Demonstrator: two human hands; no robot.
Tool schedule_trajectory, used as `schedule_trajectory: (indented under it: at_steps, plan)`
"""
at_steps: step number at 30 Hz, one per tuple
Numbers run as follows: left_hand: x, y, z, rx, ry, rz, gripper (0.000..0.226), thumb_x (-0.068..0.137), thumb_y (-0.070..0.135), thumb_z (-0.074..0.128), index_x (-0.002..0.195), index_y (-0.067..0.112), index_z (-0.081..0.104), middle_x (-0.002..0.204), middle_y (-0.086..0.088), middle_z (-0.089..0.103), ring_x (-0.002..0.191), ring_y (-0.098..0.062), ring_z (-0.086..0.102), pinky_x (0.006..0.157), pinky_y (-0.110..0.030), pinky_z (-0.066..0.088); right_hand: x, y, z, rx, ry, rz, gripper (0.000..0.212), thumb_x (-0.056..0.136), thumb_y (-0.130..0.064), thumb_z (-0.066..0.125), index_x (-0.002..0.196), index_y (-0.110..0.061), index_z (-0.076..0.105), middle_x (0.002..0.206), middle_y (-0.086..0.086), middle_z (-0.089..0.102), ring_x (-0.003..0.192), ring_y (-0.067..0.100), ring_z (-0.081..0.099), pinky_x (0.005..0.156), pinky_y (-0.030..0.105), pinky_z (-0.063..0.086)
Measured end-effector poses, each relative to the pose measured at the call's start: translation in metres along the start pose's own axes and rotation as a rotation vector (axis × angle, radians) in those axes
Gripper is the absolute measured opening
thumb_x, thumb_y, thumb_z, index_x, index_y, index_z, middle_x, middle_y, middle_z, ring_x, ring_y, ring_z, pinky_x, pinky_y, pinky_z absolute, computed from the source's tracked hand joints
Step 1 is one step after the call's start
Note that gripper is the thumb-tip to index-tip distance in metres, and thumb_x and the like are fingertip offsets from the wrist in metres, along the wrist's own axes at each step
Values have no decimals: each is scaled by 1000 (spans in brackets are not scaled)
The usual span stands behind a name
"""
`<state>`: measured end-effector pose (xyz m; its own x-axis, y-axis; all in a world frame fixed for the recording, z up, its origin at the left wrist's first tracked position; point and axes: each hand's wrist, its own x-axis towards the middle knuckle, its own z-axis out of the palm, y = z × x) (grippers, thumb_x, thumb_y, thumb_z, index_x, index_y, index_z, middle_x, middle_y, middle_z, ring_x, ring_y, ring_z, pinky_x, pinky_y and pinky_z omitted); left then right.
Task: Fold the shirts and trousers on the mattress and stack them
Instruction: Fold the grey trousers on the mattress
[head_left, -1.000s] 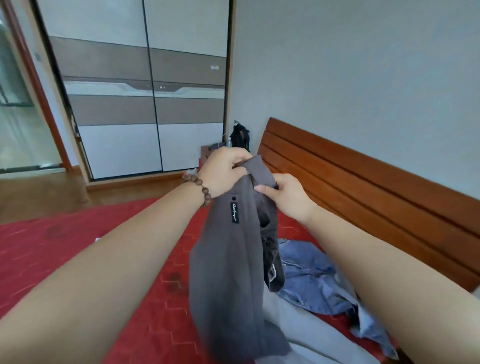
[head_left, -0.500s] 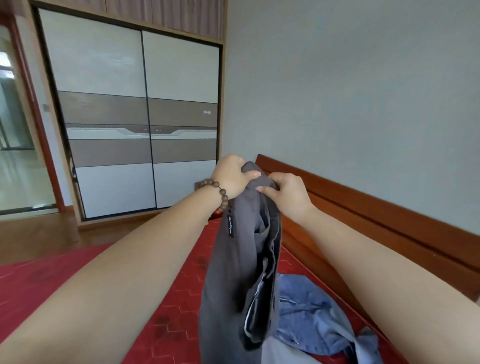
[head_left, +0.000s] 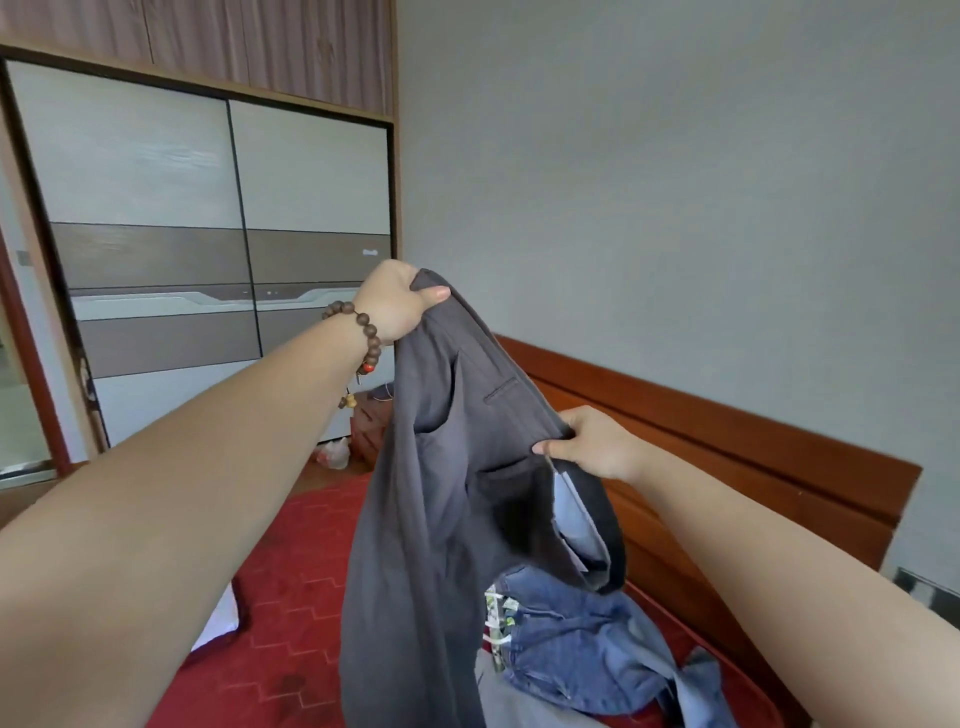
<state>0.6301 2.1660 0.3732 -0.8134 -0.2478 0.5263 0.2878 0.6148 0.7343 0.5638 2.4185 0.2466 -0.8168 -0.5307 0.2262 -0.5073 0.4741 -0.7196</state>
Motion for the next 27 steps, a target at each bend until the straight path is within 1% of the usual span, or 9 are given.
schedule_trajectory:
  at_steps: [2, 5, 7, 11, 15, 18, 21, 24, 27]
  plan:
    - [2, 1, -1, -22, 8, 12, 18, 91, 17, 64, 78, 5, 68, 81, -9, 70, 75, -21, 65, 77, -36, 55, -2, 3, -9, -50, -12, -26, 2, 83, -5, 70, 82, -4, 71, 78, -1, 69, 69, 3, 61, 66, 19, 48]
    - [4, 3, -6, -63, 52, 41, 18, 92, 15, 62, 76, 9, 67, 73, 4, 65, 67, -9, 61, 65, -22, 50, -3, 13, -20, -274, 30, -35, 3, 82, -6, 69, 84, -4, 70, 84, 1, 69, 81, 12, 62, 74, 28, 47]
    - [5, 1, -11, -49, 62, 71, 15, 93, 14, 61, 85, 3, 68, 80, -5, 66, 76, -17, 61, 75, -29, 50, -3, 20, -29, -349, 98, -24, 8, 83, -10, 69, 90, -7, 72, 89, 1, 71, 85, 17, 63, 76, 29, 47]
    - [6, -8, -25, 1, 64, 74, 19, 94, 15, 59, 89, -2, 67, 93, -19, 68, 85, -24, 60, 88, -43, 50, -5, 31, -52, -383, 147, 17, 14, 82, -9, 67, 93, -14, 73, 88, -2, 68, 85, 14, 60, 66, 22, 37]
    - [5, -20, -35, 117, 15, 107, 15, 95, 16, 57, 90, 6, 67, 91, -11, 68, 84, -21, 61, 80, -34, 48, -7, 43, -73, -341, 237, 67, 10, 79, 0, 64, 84, -6, 71, 84, 10, 70, 80, 21, 62, 68, 30, 45]
    - [-2, -29, -33, 282, 50, 163, 18, 95, 17, 57, 98, 4, 68, 86, -3, 65, 82, -18, 58, 72, -22, 40, -8, 44, -89, -162, 267, 90, 13, 78, 8, 59, 80, 1, 69, 74, 15, 65, 68, 20, 56, 64, 31, 47]
    - [-10, -38, -30, 321, 154, 176, 11, 89, 16, 66, 86, 6, 70, 66, 5, 57, 66, -13, 49, 56, -17, 30, -9, 41, -99, 153, 311, 106, 22, 83, 16, 49, 81, 0, 64, 72, 10, 58, 64, 19, 49, 56, 24, 41]
    - [-15, -46, -25, 301, 202, 104, 11, 84, 15, 71, 84, 4, 71, 67, -5, 60, 65, -12, 48, 61, -24, 33, -8, 35, -102, 530, 310, 148, 27, 85, 14, 39, 94, 2, 61, 80, 16, 57, 68, 26, 49, 60, 32, 37]
    - [-17, -52, -16, 320, 183, 63, 13, 87, 12, 68, 92, 0, 70, 76, -13, 66, 74, -18, 56, 64, -24, 37, -6, 24, -106, 813, 336, 165, 28, 86, 8, 34, 84, -5, 59, 82, 16, 58, 71, 25, 56, 67, 33, 44]
